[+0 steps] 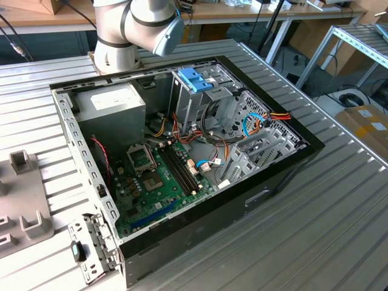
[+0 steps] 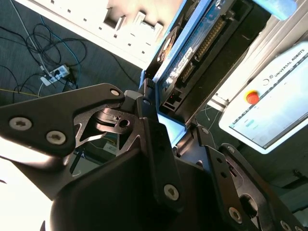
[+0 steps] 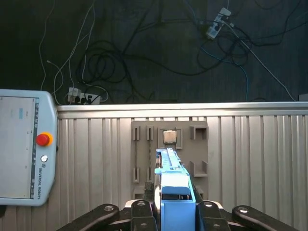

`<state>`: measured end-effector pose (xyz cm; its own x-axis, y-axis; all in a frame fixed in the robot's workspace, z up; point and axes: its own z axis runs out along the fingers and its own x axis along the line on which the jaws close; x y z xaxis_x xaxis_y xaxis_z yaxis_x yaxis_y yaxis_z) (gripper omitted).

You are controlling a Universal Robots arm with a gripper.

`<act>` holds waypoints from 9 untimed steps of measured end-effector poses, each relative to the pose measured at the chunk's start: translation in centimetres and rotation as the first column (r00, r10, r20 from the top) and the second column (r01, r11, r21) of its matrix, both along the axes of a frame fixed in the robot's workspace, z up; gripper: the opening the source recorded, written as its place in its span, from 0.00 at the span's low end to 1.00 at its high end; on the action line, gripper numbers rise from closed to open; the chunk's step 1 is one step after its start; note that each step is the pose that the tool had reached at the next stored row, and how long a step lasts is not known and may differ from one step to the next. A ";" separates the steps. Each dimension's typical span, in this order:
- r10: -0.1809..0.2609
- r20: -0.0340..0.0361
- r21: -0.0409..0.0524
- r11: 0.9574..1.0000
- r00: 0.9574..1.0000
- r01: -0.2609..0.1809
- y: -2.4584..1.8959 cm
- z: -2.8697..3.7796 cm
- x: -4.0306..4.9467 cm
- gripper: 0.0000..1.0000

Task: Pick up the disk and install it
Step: 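Pick up the disk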

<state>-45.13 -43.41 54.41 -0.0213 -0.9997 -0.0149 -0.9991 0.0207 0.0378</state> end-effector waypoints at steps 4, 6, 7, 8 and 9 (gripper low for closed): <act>0.000 0.000 -0.002 1.000 1.000 0.000 0.00 -0.01 0.12 0.37; 0.000 0.000 -0.003 1.000 1.000 0.000 0.00 -0.01 0.19 0.37; 0.000 0.000 -0.003 1.000 1.000 0.000 0.00 -0.01 0.21 0.37; 0.000 0.000 -0.004 1.000 1.000 0.000 0.00 0.00 0.25 0.37; 0.000 0.000 -0.004 1.000 1.000 0.000 0.00 -0.01 0.27 0.37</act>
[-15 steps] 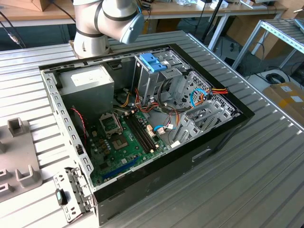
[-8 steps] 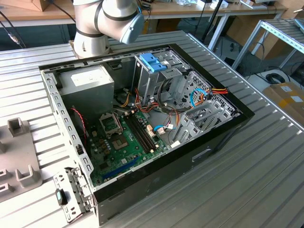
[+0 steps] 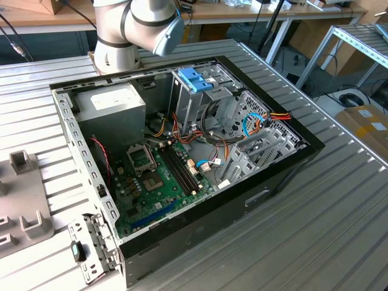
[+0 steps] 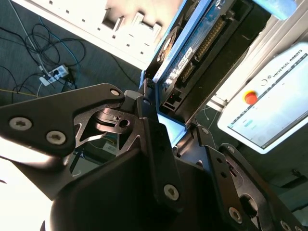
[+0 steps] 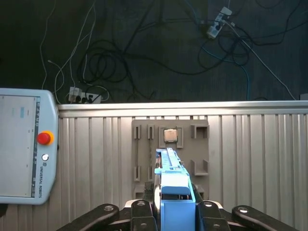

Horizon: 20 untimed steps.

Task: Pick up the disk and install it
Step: 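Pick up the disk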

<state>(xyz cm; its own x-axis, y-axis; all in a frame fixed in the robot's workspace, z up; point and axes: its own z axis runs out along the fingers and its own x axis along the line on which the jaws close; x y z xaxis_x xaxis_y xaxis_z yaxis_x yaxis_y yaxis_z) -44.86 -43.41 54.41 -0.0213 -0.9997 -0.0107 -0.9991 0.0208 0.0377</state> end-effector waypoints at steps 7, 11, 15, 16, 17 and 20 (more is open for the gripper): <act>0.000 0.000 -0.003 1.000 1.000 0.000 0.00 0.00 0.18 0.37; 0.000 0.000 -0.005 1.000 1.000 0.000 0.00 -0.01 0.30 0.37; 0.000 0.000 -0.007 1.000 1.000 0.000 0.00 -0.02 0.41 0.37; 0.000 0.000 -0.007 1.000 1.000 0.000 0.00 -0.02 0.44 0.37; 0.000 0.000 -0.008 1.000 1.000 0.000 0.00 -0.01 0.49 0.37; 0.000 0.000 -0.008 1.000 1.000 0.000 0.00 -0.02 0.59 0.37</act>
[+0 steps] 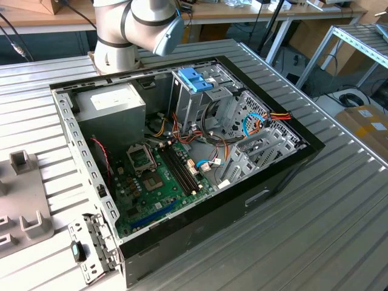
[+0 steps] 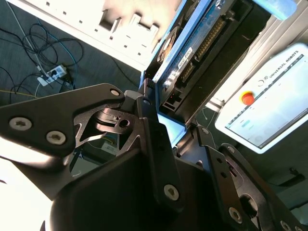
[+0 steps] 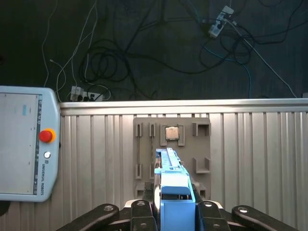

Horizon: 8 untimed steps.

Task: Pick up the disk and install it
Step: 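Pick up the disk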

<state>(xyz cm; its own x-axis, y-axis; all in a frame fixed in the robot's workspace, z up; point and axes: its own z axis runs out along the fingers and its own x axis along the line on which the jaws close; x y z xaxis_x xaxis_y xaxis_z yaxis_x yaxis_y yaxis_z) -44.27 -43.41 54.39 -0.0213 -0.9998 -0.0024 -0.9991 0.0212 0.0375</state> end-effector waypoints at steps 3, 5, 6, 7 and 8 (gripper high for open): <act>0.000 0.000 -0.001 1.000 1.000 0.000 0.00 0.00 0.10 0.37; 0.000 0.000 -0.002 1.000 1.000 0.000 0.00 -0.01 0.16 0.37; 0.000 0.000 -0.002 1.000 1.000 0.000 0.00 -0.01 0.20 0.37; 0.000 0.000 -0.003 1.000 1.000 0.000 0.00 -0.01 0.23 0.37; 0.000 0.000 -0.003 1.000 1.000 0.000 0.00 -0.01 0.29 0.37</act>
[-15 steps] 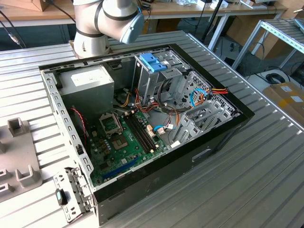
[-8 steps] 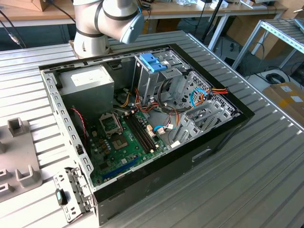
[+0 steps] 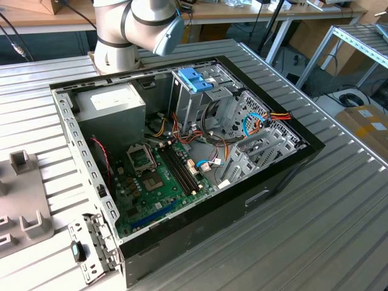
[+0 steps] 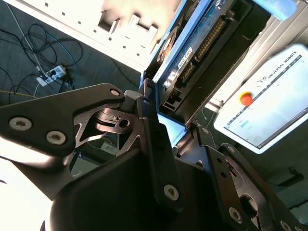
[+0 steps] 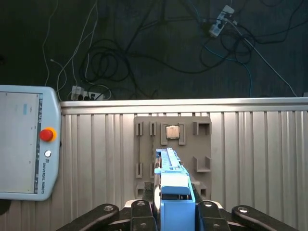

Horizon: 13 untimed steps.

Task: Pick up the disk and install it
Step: 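Pick up the disk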

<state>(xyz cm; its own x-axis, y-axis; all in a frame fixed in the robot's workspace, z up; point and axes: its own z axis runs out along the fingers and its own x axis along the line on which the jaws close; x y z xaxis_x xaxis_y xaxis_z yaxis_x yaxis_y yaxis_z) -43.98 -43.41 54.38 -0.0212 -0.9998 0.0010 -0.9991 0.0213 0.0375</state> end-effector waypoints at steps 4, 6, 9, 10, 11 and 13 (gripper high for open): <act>0.000 0.000 -0.002 1.000 1.000 0.000 0.00 -0.01 0.13 0.37; 0.000 0.000 -0.002 1.000 1.000 0.000 0.00 -0.02 0.20 0.37; 0.000 0.000 -0.004 1.000 1.000 0.000 0.00 -0.02 0.27 0.37; 0.000 0.000 -0.004 1.000 1.000 0.000 0.00 -0.03 0.28 0.37; 0.000 0.000 -0.005 1.000 1.000 0.000 0.00 -0.03 0.30 0.37; 0.000 0.000 -0.006 1.000 1.000 0.000 0.00 -0.02 0.35 0.37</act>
